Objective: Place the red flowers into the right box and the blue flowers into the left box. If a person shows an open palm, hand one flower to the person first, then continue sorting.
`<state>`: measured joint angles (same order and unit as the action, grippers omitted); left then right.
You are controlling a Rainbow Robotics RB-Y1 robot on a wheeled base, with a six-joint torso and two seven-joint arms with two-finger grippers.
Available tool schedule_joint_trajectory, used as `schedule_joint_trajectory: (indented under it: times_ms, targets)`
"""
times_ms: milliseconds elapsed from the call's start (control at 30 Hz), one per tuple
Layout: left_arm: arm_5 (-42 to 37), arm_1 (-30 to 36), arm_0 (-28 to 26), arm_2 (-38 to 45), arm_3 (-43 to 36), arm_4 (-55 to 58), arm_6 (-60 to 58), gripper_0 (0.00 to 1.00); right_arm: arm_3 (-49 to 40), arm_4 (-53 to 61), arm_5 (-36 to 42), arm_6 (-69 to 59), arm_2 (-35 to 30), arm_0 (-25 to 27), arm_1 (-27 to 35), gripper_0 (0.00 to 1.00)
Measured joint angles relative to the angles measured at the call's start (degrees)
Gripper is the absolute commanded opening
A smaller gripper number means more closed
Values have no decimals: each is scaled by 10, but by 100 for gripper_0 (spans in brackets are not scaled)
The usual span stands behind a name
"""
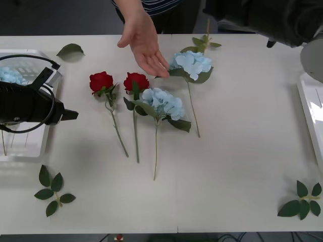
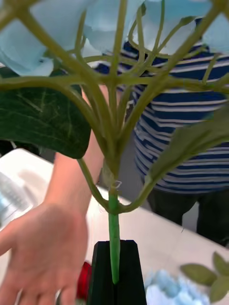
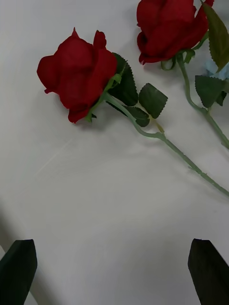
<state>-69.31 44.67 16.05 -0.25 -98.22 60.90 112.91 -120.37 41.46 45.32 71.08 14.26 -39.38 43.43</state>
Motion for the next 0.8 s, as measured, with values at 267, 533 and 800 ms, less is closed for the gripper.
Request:
schedule_joint_trajectory:
  times_ms: [267,533,800]
  targets:
    - [0,0,0,0,0,4,0,92,125,-97,-47,0,28,-66,-60,0]
    - [0,0,0,0,0,12,0,92,248,-196,-109,0,49,-126,-118,0]
    - [0,0,0,0,0,12,0,92,379,-260,-123,-17,48,-195,-194,0]
